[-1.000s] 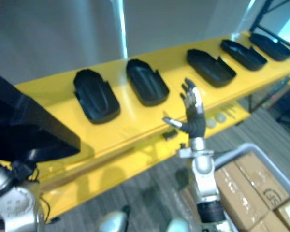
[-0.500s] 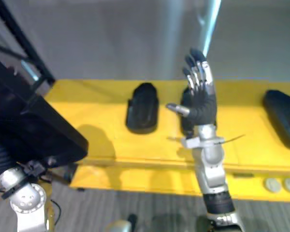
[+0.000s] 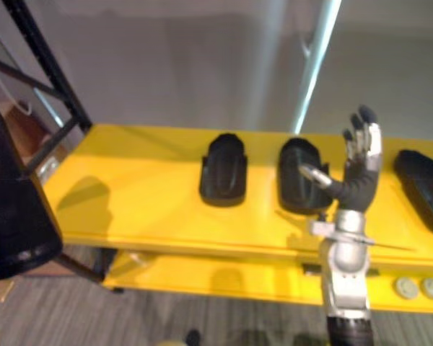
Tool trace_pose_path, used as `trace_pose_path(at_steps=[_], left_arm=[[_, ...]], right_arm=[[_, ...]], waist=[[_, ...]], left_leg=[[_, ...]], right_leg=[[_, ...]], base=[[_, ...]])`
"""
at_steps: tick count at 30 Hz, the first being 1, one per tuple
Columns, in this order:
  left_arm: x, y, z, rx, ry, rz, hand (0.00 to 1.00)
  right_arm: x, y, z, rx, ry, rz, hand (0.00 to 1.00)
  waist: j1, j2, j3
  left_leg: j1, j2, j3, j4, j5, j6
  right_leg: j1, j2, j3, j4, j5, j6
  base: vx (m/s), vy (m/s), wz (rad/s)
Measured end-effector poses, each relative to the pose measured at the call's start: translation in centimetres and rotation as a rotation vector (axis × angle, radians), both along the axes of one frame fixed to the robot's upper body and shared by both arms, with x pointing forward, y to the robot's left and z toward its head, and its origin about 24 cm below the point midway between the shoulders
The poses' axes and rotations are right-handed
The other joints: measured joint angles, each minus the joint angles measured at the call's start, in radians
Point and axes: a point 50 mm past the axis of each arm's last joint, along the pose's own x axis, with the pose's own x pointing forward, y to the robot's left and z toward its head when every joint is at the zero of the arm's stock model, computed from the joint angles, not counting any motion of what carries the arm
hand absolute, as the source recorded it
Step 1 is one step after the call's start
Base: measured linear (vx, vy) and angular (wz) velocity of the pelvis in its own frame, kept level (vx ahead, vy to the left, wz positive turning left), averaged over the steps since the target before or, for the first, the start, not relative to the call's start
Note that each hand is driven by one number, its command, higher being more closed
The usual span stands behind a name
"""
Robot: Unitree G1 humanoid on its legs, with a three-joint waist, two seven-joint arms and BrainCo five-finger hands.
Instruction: Walk over and take plastic housings, then place them on the shelf
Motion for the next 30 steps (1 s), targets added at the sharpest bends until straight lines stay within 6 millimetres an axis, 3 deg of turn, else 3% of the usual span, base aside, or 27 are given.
trace_pose_path(at_steps=[4,10,14,17,23,24,27,30], left_arm=[[1.1,2.2,-1.5,-0.114,0.123,-0.017,1.0],[4.1,2.5,-3.4,-0.26,0.286,-0.142,1.0],[6.6,2.5,-2.1,-0.263,0.345,-0.217,1.0],[7.8,3.0,-1.1,-0.252,0.418,-0.219,1.0],[9.2,3.9,-1.1,-0.305,0.536,-0.141,1.0],[9.1,4.3,-0.9,-0.308,0.552,-0.118,1.0],[9.1,5.1,0.4,-0.319,0.561,-0.059,1.0],[9.0,5.3,0.2,-0.356,0.571,-0.03,1.0]], right_arm=[[-2.0,-2.8,-1.1,0.026,0.05,-0.158,0.0],[-3.4,-4.7,-2.8,0.058,0.146,-0.243,0.0],[-3.9,-5.4,-3.3,0.058,0.183,-0.239,0.0],[-3.9,-5.3,-3.5,0.044,0.2,-0.214,0.0],[-3.6,-5.3,-4.7,0.056,0.311,-0.187,0.0],[-3.4,-5.3,-5.8,0.074,0.377,-0.182,0.0],[-4.0,-5.9,-12.8,0.207,0.735,-0.191,0.0],[-6.7,-6.2,-17.1,0.303,0.923,-0.203,0.0]], waist=[[-0.053,0.006,0.001],[-0.11,0.037,0.016],[-0.129,0.061,0.028],[-0.133,0.065,0.029],[-0.144,0.046,0.04],[-0.15,0.039,0.047],[-0.157,0.017,0.074],[-0.157,0.034,0.102]], left_leg=[[0.015,0.001,0.056,0.0,-0.002,0.002],[0.03,0.007,0.106,-0.005,-0.007,0.004],[0.029,0.012,0.124,-0.006,-0.007,0.003],[0.021,0.014,0.148,-0.006,-0.008,-0.001],[0.012,0.015,0.165,0.0,-0.001,-0.01],[0.011,0.015,0.166,0.0,0.0,-0.011],[-0.003,0.017,0.164,-0.001,0.006,-0.017],[-0.005,0.015,0.162,-0.005,0.007,-0.016]], right_leg=[[-0.02,-0.003,0.053,0.006,0.006,0.008],[-0.046,0.001,0.104,0.022,0.007,0.011],[-0.067,0.005,0.13,0.035,0.004,0.009],[-0.1,0.01,0.158,0.056,-0.002,0.004],[-0.143,0.01,0.183,0.102,-0.021,-0.003],[-0.152,0.01,0.187,0.115,-0.028,-0.004],[-0.178,0.01,0.192,0.146,-0.042,-0.005],[-0.178,0.009,0.192,0.147,-0.042,-0.005]], base=[[-0.01,0.029,-0.39],[-0.04,0.019,-0.27],[-0.02,0.009,-0.13],[0.0,0.007,-0.2],[0.01,-0.002,-0.08],[-0.01,-0.013,-0.04],[-0.03,-0.03,0.02],[0.0,-0.005,0.02]])
